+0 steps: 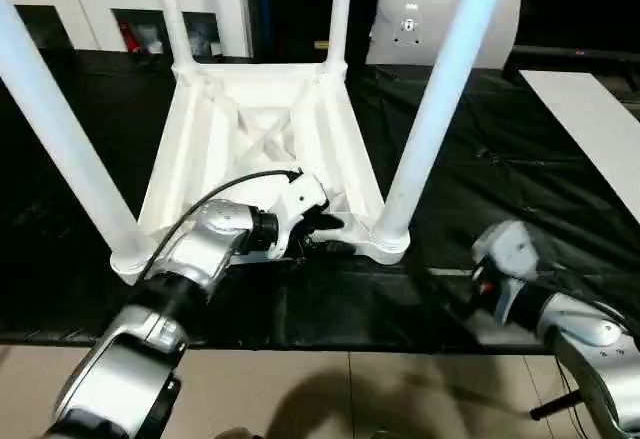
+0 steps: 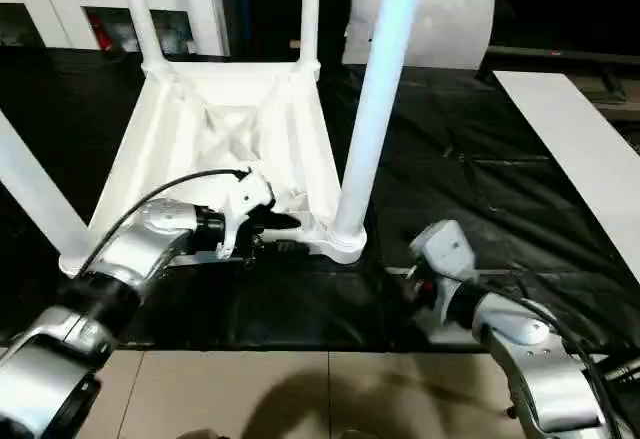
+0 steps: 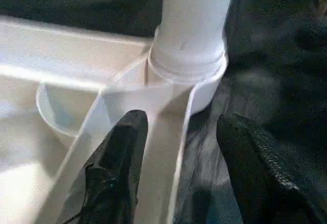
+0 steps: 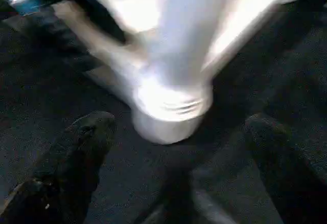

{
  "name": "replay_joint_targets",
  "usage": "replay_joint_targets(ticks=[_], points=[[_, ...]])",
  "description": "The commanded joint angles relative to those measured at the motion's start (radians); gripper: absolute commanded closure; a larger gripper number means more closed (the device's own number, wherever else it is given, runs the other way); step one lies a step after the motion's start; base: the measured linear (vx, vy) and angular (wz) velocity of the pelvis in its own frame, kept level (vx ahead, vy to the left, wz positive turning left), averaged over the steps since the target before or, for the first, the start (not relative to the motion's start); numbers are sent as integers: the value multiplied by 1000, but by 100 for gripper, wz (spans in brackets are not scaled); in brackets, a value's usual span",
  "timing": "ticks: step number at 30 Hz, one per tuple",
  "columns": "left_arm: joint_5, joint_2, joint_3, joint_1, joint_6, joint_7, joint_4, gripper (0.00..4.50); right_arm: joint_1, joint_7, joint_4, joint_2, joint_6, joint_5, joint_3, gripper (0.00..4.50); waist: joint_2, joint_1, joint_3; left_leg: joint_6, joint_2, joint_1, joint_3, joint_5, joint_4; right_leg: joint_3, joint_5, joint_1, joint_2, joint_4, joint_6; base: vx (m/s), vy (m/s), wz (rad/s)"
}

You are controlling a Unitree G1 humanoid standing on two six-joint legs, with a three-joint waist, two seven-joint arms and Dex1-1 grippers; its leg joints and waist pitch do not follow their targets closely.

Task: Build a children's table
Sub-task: Rotate leg to tighten

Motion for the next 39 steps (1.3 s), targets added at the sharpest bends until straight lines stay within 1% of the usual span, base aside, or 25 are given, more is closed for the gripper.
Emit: replay_joint_targets(ticks=[1, 3, 4, 5, 7, 8, 9, 10, 12, 13, 14, 15, 16, 18, 19, 20, 23, 26, 31, 32, 34, 35, 36, 38, 39], points=[[29, 1, -8, -31, -19, 2, 48, 230, 7, 35, -30, -30, 14, -3, 12, 0, -7, 4, -56, 102, 61, 5, -12, -81, -75, 48, 71, 51, -88, -73, -288, 0, 0, 0], [32, 1, -9, -36, -25, 0, 60, 237, 7, 38, -34, -33, 16, -4, 14, 0, -6, 4, -56, 99, 64, 7, -12, -93, -77, 48, 52, 48, -90, -75, -294, 0, 0, 0], [37, 1, -11, -41, -26, -5, 72, 248, 5, 41, -35, -36, 16, -6, 17, 0, -6, 4, -56, 99, 65, 7, -13, -95, -77, 48, 50, 48, -90, -74, -297, 0, 0, 0], [45, 0, -15, -49, -27, -14, 91, 271, 2, 45, -37, -41, 17, -9, 21, 0, -6, 5, -56, 98, 64, 7, -12, -100, -77, 48, 41, 47, -90, -76, -298, 0, 0, 0], [48, -1, -17, -56, -33, -21, 108, 277, -1, 47, -38, -42, 19, -10, 21, 0, -6, 7, -57, 95, 66, 8, -11, -98, -77, 49, 44, 48, -92, -75, -302, 0, 0, 0], [49, -2, -17, -58, -35, -24, 114, 294, -2, 48, -37, -41, 19, -11, 21, 0, -7, 9, -57, 95, 65, 7, -11, -96, -77, 49, 45, 48, -92, -75, -303, 0, 0, 0], [52, -3, -17, -62, -39, -29, 128, 294, -4, 49, -37, -41, 20, -12, 21, 0, -6, 10, -57, 95, 66, 7, -11, -94, -77, 49, 50, 49, -92, -74, -305, 0, 0, 0], [52, -4, -17, -63, -40, -30, 130, 316, -4, 49, -37, -41, 20, -11, 21, 0, -6, 11, -58, 95, 66, 8, -10, -91, -76, 49, 55, 48, -92, -74, -305, 0, 0, 0], [63, -6, -20, -71, -48, -37, 156, 323, -7, 57, -38, -42, 18, -4, 26, 0, -5, 13, -59, 97, 67, 8, -11, -85, -76, 49, 68, 48, -92, -72, -308, 0, 0, 0], [67, -8, -20, -76, -51, -37, 167, 330, -8, 64, -38, -42, 19, 3, 28, 0, -6, 14, -58, 99, 67, 9, -10, -87, -77, 49, 68, 47, -91, -73, -308, 0, 0, 0], [71, -9, -21, -79, -53, -36, 175, 351, -9, 70, -38, -41, 18, 8, 31, 0, -7, 14, -57, 98, 66, 8, -10, -91, -77, 49, 64, 48, -93, -73, -309, 0, 0, 0], [71, -9, -21, -79, -53, -36, 175, 351, -9, 70, -38, -41, 18, 8, 31, 0, -6, 15, -57, 96, 68, 8, -11, -99, -78, 49, 53, 48, -95, -74, -309, 0, 0, 0], [79, -10, -23, -84, -57, -33, 186, 364, -10, 79, -39, -43, 19, 12, 35, 0, -7, 16, -57, 95, 67, 8, -10, -102, -77, 49, 47, 48, -94, -76, -308, 0, 0, 0], [92, -10, -29, -92, -62, -32, 201, 383, -11, 84, -40, -43, 19, 12, 40, 0, -6, 16, -56, 90, 69, 10, -10, -110, -79, 49, 33, 47, -94, -76, -307, 0, 0, 0], [93, -10, -29, -93, -63, -32, 203, 383, -11, 85, -40, -43, 19, 12, 40, 0, -8, 16, -56, 88, 68, 10, -9, -116, -79, 49, 21, 47, -94, -78, -304, 0, 0, 0], [104, -9, -36, -100, -64, -34, 216, 402, -12, 85, -42, -42, 20, 12, 42, 0, -9, 16, -55, 84, 68, 10, -8, -123, -80, 49, 4, 46, -94, -80, -300, 0, 0, 0], [122, -6, -48, -109, -70, -38, 233, 420, -13, 84, -46, -40, 22, 9, 46, 0, -9, 16, -52, 72, 68, 10, -8, -144, -83, 50, -51, 45, -95, -86, -285, 0, 0, 0], [126, -6, -50, -113, -73, -41, 240, 445, -15, 84, -48, -40, 23, 9, 47, 0, -9, 15, -52, 64, 69, 9, -8, -156, -85, 51, -79, 42, -94, -88, -275, 0, 0, 0], [151, 4, -65, -119, -83, -79, 248, 449, -27, 90, -47, -39, 23, 9, 41, 0, -9, 14, -55, 74, 68, 7, -7, -121, -82, 51, -17, 43, -95, -82, -282, 0, 0, 0], [143, 10, -58, -115, -79, -89, 235, 449, -29, 91, -45, -38, 21, 12, 38, 0, -5, 15, -57, 79, 68, 8, -7, -113, -81, 51, 2, 44, -95, -80, -288, 0, 0, 0], [136, 13, -54, -115, -80, -95, 231, 449, -31, 92, -44, -38, 20, 13, 36, 0, -8, 14, -58, 86, 68, 7, -6, -96, -80, 50, 34, 46, -94, -77, -294, 0, 0, 0], [94, 31, -18, -96, -71, -120, 189, 449, -42, 95, -40, -38, 17, 15, 36, 0, 4, 16, -59, 87, 69, 7, -8, -91, -81, 49, 55, 47, -96, -74, -302, 0, 0, 0], [80, 40, -3, -86, -71, -126, 170, 449, -48, 96, -37, -38, 16, 14, 37, 0, -1, 13, -59, 88, 68, 5, -7, -89, -81, 49, 66, 47, -94, -74, -304, 0, 0, 0], [56, 69, 19, -48, -120, -158, 117, 449, -60, 92, -28, -34, 15, 13, 37, 0, -1, 5, -62, 96, 67, 1, -8, -73, -81, 48, 111, 51, -94, -68, -313, 0, 0, 0], [49, 83, 22, -31, -136, -174, 94, 449, -64, 91, -25, -31, 16, 14, 36, 0, -1, 2, -63, 100, 68, 6, -5, -76, -79, 48, 119, 48, -92, -69, -319, 0, 0, 0]])
